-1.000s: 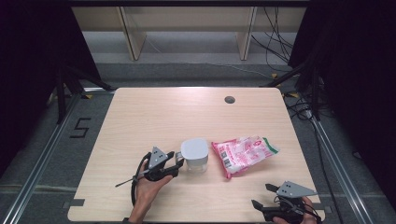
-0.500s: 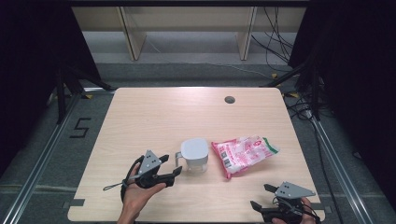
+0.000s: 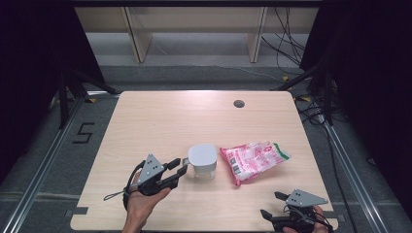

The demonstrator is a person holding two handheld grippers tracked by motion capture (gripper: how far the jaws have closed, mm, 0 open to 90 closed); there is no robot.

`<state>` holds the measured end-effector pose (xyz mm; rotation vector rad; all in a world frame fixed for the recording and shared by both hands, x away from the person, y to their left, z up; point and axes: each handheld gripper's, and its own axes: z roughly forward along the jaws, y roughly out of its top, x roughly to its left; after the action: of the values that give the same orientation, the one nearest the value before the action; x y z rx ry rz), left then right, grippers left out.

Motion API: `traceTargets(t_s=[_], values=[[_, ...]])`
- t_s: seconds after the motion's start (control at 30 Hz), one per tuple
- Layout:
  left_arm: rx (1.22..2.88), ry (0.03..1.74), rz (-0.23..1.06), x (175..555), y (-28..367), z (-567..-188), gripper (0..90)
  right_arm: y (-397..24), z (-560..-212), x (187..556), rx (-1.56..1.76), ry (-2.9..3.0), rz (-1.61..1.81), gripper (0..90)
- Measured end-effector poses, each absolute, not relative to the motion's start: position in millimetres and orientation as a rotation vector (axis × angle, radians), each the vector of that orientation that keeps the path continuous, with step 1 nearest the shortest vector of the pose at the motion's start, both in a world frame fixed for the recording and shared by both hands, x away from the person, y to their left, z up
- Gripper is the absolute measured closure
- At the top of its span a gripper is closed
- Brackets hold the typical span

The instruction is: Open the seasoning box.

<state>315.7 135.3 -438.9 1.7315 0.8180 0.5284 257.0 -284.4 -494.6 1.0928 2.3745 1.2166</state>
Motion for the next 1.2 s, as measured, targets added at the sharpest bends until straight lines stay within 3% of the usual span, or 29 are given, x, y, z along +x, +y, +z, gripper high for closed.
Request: traceTargets(t_s=[0.1, 0.4, 0.93, 1.07, 1.1, 1.2], values=[[1.725, 0.798, 0.563, 319.8, 137.4, -437.2, 75.6, -285.0, -496.1, 259.4, 1.085, 2.383, 1.236, 19.6], [1.71, 0.816, 0.529, 339.9, 128.6, -440.9, 85.1, -285.3, -496.5, 261.5, 1.087, 2.366, 1.24, 18.5], [1.716, 0.829, 0.498, 354.3, 122.2, -449.9, 86.9, -277.1, -493.8, 265.4, 1.066, 2.322, 1.305, 19.3], [1.711, 0.82, 0.507, 354.8, 121.7, -450.3, 86.3, -271.1, -489.0, 269.3, 1.047, 2.303, 1.405, 15.5], [1.716, 0.824, 0.508, 354.3, 122.2, -450.2, 86.3, -269.3, -487.3, 271.5, 1.045, 2.297, 1.404, 17.4], [1.703, 0.834, 0.5, 354.0, 122.4, -451.2, 86.1, -262.0, -482.7, 280.3, 1.004, 2.316, 1.445, 36.5]])
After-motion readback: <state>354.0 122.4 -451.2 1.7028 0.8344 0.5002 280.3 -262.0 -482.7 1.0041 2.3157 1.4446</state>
